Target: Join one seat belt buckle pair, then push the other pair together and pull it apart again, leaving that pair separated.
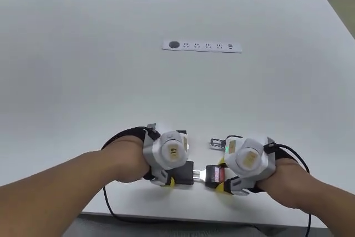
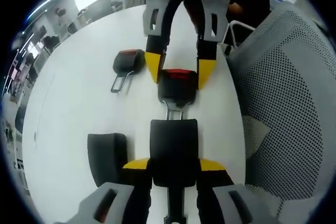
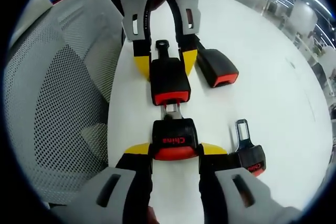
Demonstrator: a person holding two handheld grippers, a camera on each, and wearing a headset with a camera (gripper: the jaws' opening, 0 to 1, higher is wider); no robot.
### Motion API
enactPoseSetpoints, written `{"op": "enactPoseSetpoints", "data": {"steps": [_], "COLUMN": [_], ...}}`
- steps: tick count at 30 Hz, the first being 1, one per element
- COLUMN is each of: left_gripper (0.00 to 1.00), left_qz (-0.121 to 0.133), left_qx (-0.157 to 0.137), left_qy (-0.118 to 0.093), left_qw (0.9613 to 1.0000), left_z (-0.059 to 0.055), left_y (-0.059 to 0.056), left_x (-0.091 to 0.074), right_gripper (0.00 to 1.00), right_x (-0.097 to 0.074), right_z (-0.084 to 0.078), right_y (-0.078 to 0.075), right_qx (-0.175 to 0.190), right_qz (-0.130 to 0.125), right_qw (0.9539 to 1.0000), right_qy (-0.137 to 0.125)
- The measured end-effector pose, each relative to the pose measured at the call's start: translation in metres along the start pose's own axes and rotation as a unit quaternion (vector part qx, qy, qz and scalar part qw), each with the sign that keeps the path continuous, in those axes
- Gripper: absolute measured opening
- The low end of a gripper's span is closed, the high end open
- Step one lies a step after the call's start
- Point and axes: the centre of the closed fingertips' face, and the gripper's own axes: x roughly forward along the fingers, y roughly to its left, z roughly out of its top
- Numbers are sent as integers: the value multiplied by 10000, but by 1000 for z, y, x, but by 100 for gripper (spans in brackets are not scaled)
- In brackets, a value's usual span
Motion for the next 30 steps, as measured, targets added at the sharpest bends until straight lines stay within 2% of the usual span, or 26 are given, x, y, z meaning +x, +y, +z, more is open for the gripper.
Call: {"op": "enactPoseSetpoints", "data": {"steps": [1,5,13,20,21,24,25,26,27,28,30], "left_gripper": [33,33,32,32,32,32,32,32,32,32,32], "left_qz": [1,-12,-85,-172,-145,-169,-169,-165,-166,-170,-180], "left_qx": [-6,33,137,99,100,123,141,147,154,140,117], "left_qy": [6,4,61,139,82,116,163,205,213,221,209], "left_qw": [10000,10000,9999,9997,9998,9997,9996,9995,9995,9995,9996], "left_z": [0,0,0,-2,0,0,1,1,1,1,0], "left_y": [0,1,1,0,1,-1,-1,-2,-2,-3,-3], "left_x": [0,1,3,2,3,2,3,3,2,2,1], "right_gripper": [33,33,31,31,31,31,31,31,31,31,31], "right_x": [0,0,4,11,6,9,5,-1,3,8,7], "right_z": [-3,-1,3,17,21,19,20,23,21,18,17], "right_y": [0,-1,-3,-1,-4,-3,-1,3,4,1,1], "right_qx": [-43,-56,-180,-128,-270,-85,-7,-8,-60,-83,-206], "right_qz": [-13,22,78,120,135,110,55,47,155,149,145], "right_qw": [9999,9999,9996,9998,9995,9998,9999,9999,9997,9997,9996], "right_qy": [144,94,225,99,135,125,116,117,152,165,149]}}
